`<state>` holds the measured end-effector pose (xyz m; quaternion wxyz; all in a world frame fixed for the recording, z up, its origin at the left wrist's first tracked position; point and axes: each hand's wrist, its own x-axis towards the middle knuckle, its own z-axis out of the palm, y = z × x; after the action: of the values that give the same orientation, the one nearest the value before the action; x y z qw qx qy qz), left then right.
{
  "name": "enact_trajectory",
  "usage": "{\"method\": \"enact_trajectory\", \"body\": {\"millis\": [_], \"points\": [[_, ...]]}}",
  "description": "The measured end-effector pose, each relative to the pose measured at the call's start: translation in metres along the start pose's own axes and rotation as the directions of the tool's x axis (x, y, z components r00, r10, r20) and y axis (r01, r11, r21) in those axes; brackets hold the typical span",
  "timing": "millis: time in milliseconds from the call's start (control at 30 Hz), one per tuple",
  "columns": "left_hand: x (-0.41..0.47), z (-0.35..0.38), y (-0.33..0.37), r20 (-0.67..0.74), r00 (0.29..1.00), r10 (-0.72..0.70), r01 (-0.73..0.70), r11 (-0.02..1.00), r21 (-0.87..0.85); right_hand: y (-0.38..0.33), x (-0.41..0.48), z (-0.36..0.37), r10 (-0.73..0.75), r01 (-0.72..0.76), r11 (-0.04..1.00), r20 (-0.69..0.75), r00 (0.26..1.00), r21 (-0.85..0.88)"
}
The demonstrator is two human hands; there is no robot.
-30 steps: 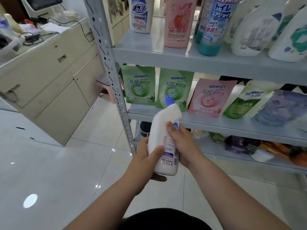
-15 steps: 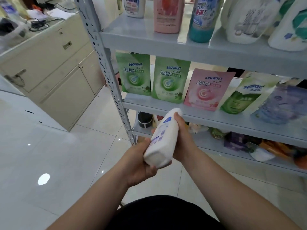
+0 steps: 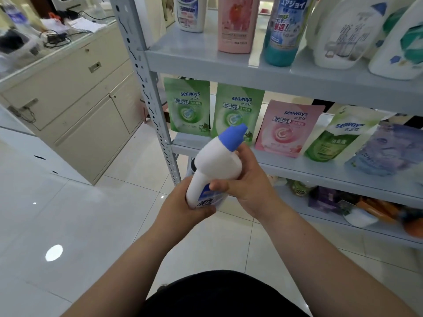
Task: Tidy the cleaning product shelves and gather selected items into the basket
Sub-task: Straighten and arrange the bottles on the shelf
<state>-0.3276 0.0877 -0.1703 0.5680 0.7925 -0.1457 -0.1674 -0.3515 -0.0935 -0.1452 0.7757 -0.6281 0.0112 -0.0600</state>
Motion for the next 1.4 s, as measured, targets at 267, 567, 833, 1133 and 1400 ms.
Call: {"method": "enact_trajectory", "body": {"millis": [267,567,833,1133,1400], "points": [[-0.002,-0.023,-0.004,0.214,0.966,-0.147,0.254,0.695,-0.672,-0.001,0.006,0.031,0.118,-0.119,0.991,-0.022,0.993,-0.056],[0.003,-0.061,-0.024,0.422,0.869,-0.260,0.490,0.325,-0.809,0.013,0.011,0.076,0.115,-0.122,0.988,-0.078,0.990,-0.092],[0.017,-0.110,-0.039,0.150,0.985,-0.085,0.168,0.667,-0.726,0.038,0.013,0.118,0.117,-0.145,0.975,-0.163,0.980,-0.168],[0.005,-0.160,-0.058,0.035,0.990,0.134,-0.138,0.963,0.229,-0.005,0.043,0.144,-0.035,-0.100,0.913,-0.320,0.947,-0.396],[-0.001,-0.176,-0.055,0.121,0.978,0.170,-0.200,0.931,0.306,-0.031,0.061,0.165,-0.292,0.064,0.576,-0.133,0.947,-0.815]]}}
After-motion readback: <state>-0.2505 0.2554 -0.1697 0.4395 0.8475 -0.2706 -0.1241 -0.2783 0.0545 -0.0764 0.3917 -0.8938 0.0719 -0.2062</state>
